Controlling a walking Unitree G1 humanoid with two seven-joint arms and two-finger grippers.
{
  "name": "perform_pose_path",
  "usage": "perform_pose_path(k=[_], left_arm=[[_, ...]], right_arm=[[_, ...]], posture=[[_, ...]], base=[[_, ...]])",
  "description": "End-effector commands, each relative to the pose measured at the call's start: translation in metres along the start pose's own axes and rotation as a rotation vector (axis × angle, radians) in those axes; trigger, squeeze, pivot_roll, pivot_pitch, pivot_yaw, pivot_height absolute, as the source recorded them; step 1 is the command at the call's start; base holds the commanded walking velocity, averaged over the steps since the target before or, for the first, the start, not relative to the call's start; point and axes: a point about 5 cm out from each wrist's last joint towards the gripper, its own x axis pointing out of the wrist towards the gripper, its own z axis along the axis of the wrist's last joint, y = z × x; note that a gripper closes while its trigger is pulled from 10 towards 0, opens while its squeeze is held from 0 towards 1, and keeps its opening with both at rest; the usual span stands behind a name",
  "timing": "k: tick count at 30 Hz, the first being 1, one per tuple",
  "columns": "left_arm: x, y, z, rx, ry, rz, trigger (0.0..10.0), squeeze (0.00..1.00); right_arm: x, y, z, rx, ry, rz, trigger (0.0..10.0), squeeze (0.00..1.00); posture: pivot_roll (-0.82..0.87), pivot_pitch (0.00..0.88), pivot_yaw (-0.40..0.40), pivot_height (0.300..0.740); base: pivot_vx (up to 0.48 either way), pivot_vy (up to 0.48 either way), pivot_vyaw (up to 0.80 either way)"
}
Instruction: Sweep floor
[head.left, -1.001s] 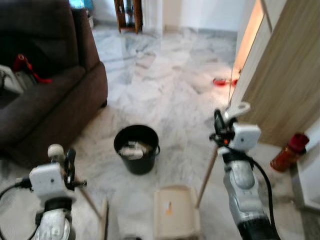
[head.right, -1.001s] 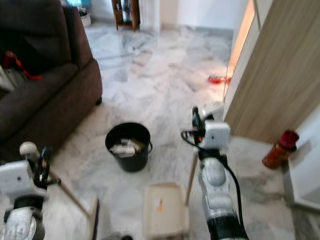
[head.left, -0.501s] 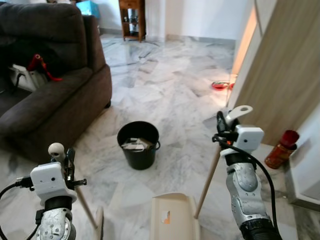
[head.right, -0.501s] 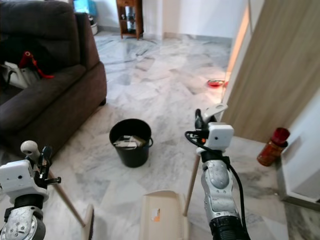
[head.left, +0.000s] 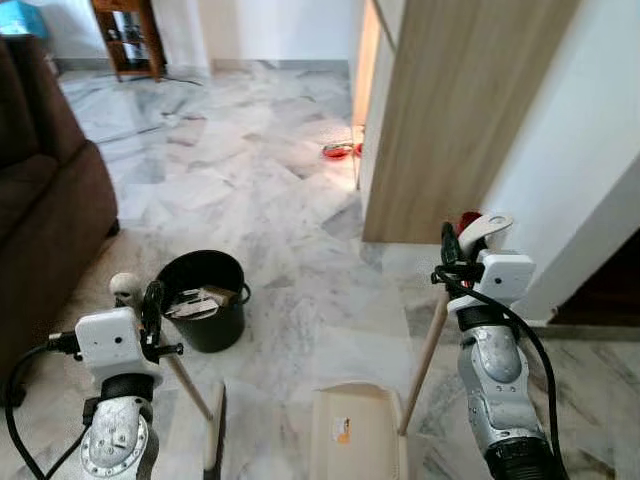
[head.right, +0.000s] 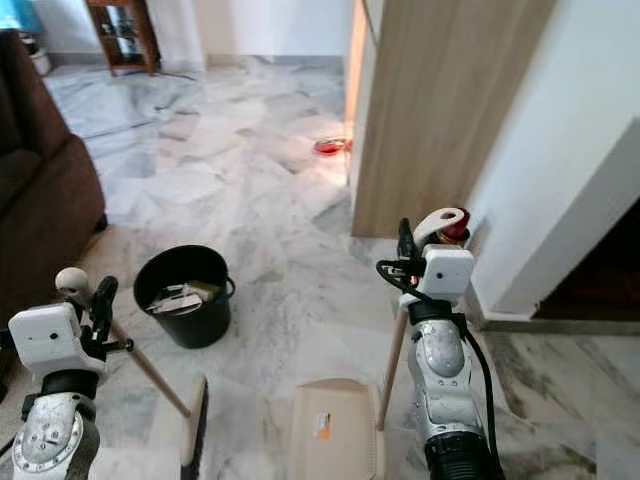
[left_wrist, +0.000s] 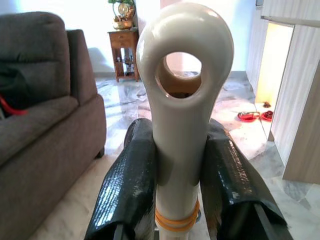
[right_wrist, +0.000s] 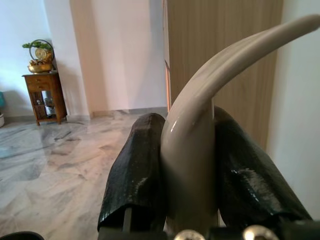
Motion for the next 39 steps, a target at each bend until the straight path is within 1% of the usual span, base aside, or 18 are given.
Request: perform_pose_path(k=[1, 4, 5, 8, 12, 14, 15, 18, 24, 27, 29, 33, 36, 38, 39], left_arm=[[0.0, 0.006, 0.001, 0.031, -0.008, 0.014, 10.0, 0.0], [0.001, 0.008, -0.002, 0.056, 0.017, 0.024, 10.0, 0.0], [0.003, 0.007, -0.001, 0.064, 0.014, 0.02, 10.0, 0.0], [0.006, 0.008, 0.004, 0.07, 0.0, 0.015, 10.0, 0.0], [0.006, 0.01, -0.001, 0.139, 0.032, 0.033, 10.0, 0.0], [0.008, 0.011, 0.001, 0.103, 0.027, 0.059, 10.0, 0.0], [0.008, 0.011, 0.001, 0.103, 0.027, 0.059, 10.0, 0.0], [0.009, 0.01, -0.001, 0.111, 0.029, 0.044, 10.0, 0.0], [0.01, 0.008, -0.001, 0.119, 0.03, 0.031, 10.0, 0.0], [0.011, 0.009, -0.003, 0.156, 0.042, 0.036, 10.0, 0.0], [0.012, 0.009, -0.003, 0.143, 0.04, 0.041, 10.0, 0.0], [0.013, 0.011, 0.0, 0.131, 0.026, 0.051, 10.0, 0.0], [0.012, 0.011, -0.001, 0.159, 0.03, 0.044, 10.0, 0.0], [0.011, 0.009, -0.001, 0.175, 0.032, 0.03, 10.0, 0.0], [0.011, 0.009, -0.001, 0.159, 0.031, 0.036, 10.0, 0.0]], right_arm=[[0.006, -0.002, 0.006, 0.009, -0.023, -0.013, 10.0, 0.0], [0.007, -0.001, 0.005, 0.01, -0.017, -0.014, 10.0, 0.0], [0.008, -0.001, 0.004, 0.002, 0.0, -0.016, 10.0, 0.0], [0.011, -0.003, 0.008, 0.024, -0.012, -0.033, 10.0, 0.0], [0.011, -0.009, 0.01, 0.01, -0.015, -0.05, 10.0, 0.0], [0.012, -0.01, 0.01, 0.01, -0.015, -0.052, 10.0, 0.0], [0.012, -0.01, 0.01, 0.01, -0.015, -0.052, 10.0, 0.0], [0.013, -0.011, 0.012, 0.005, -0.018, -0.051, 10.0, 0.0], [0.014, -0.008, 0.015, 0.007, -0.028, -0.046, 10.0, 0.0], [0.013, -0.008, 0.014, 0.009, -0.024, -0.047, 10.0, 0.0], [0.012, -0.007, 0.014, 0.011, -0.021, -0.048, 10.0, 0.0], [0.011, -0.005, 0.011, 0.021, -0.009, -0.043, 10.0, 0.0], [0.013, -0.002, 0.012, 0.024, -0.011, -0.033, 10.0, 0.0], [0.014, -0.002, 0.012, 0.024, -0.012, -0.035, 10.0, 0.0], [0.014, -0.002, 0.013, 0.025, -0.013, -0.037, 10.0, 0.0]], posture=[[0.02, 0.033, 0.018, 0.74], [0.03, 0.049, 0.02, 0.74], [0.02, 0.051, 0.022, 0.74], [0.01, 0.075, 0.029, 0.74], [0.01, 0.085, 0.033, 0.74], [0.0, 0.093, 0.034, 0.74], [0.0, 0.093, 0.034, 0.74], [-0.01, 0.101, 0.03, 0.74], [-0.03, 0.116, 0.031, 0.74], [-0.03, 0.12, 0.038, 0.74], [-0.03, 0.12, 0.038, 0.74], [-0.01, 0.126, 0.04, 0.74], [-0.01, 0.127, 0.039, 0.74], [-0.01, 0.126, 0.039, 0.74], [-0.01, 0.126, 0.039, 0.74]], base=[[0.0, 0.0, -0.8], [0.0, 0.0, -0.8], [0.0, 0.0, -0.8], [0.0, 0.0, -0.8], [0.0, -0.277, -0.8], [0.0, -0.122, -0.8], [0.0, 0.0, -0.8], [0.0, 0.0, -0.8], [0.0, 0.0, -0.8], [0.0, -0.4, -0.8], [0.0, -0.472, -0.8], [0.0, 0.0, -0.8], [0.0, 0.0, -0.8], [0.0, -0.48, -0.8], [0.0, -0.48, -0.8]])
